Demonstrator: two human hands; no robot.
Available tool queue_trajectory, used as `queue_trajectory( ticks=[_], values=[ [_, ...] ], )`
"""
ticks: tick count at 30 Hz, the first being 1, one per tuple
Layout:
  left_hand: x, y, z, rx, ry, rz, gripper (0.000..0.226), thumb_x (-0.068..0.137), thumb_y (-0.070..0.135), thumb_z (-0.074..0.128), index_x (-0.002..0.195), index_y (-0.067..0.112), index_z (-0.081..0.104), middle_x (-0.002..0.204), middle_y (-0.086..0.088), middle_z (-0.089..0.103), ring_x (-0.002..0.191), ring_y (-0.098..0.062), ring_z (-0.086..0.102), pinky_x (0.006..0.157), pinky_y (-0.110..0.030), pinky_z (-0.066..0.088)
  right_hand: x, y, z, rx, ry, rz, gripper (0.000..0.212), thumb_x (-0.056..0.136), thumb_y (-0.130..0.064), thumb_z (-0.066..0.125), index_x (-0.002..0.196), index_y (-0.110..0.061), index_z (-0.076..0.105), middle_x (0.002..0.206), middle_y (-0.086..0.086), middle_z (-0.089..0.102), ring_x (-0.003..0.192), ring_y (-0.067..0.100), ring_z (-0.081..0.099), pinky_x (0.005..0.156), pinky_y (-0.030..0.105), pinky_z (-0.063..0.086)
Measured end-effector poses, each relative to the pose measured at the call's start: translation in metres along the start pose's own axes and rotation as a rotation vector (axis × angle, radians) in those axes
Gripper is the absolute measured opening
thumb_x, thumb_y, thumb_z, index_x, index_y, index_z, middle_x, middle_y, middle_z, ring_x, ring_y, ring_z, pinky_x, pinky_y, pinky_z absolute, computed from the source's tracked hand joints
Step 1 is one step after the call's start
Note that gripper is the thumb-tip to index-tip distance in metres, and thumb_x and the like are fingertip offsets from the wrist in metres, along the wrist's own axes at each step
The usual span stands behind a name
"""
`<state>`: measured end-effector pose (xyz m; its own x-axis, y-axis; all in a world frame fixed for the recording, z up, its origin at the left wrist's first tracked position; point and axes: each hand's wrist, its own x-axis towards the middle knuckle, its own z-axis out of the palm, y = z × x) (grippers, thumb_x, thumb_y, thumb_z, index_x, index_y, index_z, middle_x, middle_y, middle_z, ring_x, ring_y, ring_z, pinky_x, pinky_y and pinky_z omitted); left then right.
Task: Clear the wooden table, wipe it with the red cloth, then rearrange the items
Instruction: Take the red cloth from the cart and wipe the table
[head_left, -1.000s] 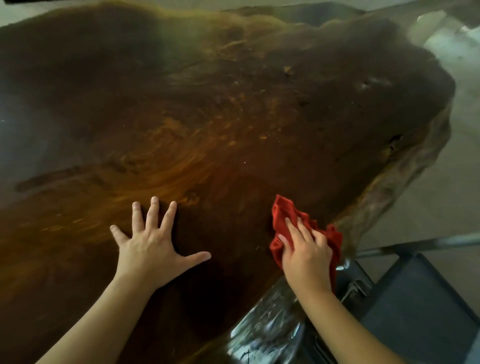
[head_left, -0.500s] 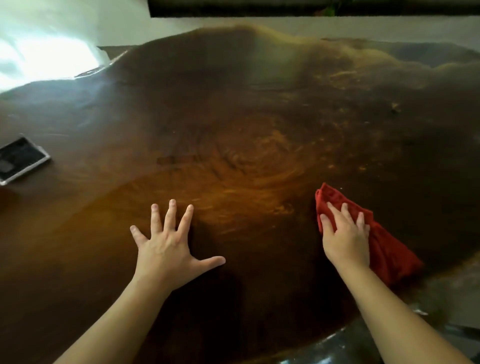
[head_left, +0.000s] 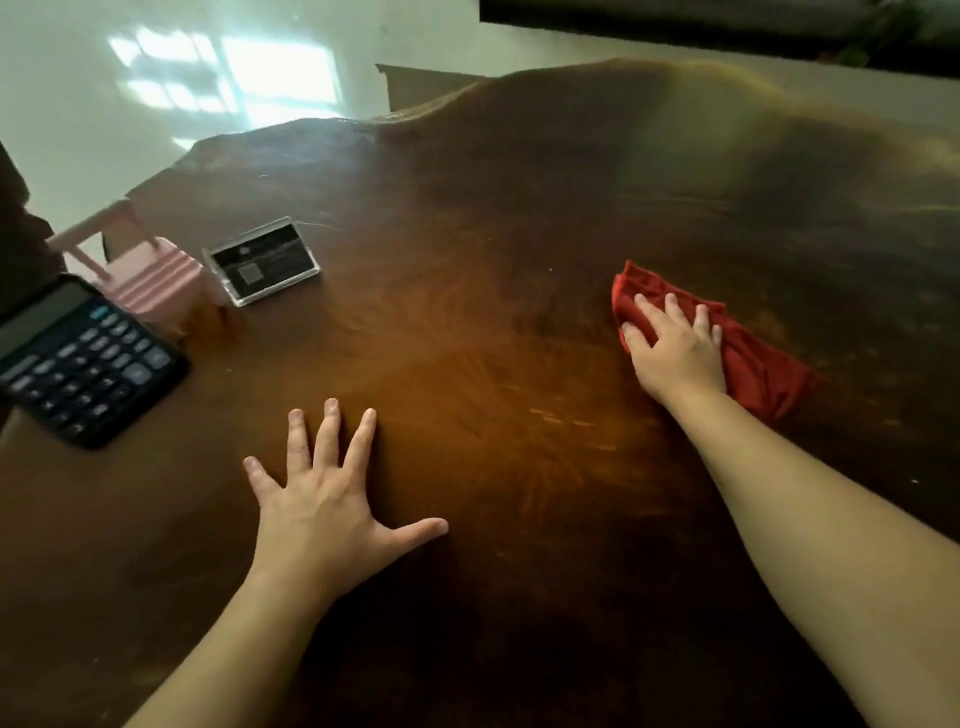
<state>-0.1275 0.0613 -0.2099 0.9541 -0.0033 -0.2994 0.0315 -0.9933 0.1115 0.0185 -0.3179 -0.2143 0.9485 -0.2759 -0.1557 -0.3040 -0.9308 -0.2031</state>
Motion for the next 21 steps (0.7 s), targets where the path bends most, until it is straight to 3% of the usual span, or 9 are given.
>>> queue_trajectory(
  ticks=[9, 21],
  values=[
    [-0.019, -0.064, -0.001, -0.035, 0.023, -0.130, 0.138, 0.042, 0.112, 0.016, 0.156, 0.039, -0.011, 0.168, -0.002, -0.012, 0.152, -0.032, -0.019, 0.113, -0.074, 0.008, 0.000, -0.141, 0.032, -0.009, -0.066, -0.362, 0.057, 0.097, -0.063, 0.036, 0.152, -0.047, 0.034, 0.166, 0.000, 0.025, 0.153, 0.034, 0.010, 0.122, 0.048, 0.000],
    [-0.112, -0.138, -0.017, 0.013, -0.024, -0.362, 0.142, 0.046, 0.110, 0.017, 0.160, 0.026, 0.004, 0.169, -0.005, 0.002, 0.154, -0.032, -0.005, 0.112, -0.072, 0.018, -0.187, -0.300, 0.091, 0.009, -0.181, -0.849, 0.056, 0.095, -0.059, 0.041, 0.149, -0.046, 0.040, 0.164, 0.000, 0.031, 0.153, 0.035, 0.012, 0.123, 0.050, 0.000]
  ],
)
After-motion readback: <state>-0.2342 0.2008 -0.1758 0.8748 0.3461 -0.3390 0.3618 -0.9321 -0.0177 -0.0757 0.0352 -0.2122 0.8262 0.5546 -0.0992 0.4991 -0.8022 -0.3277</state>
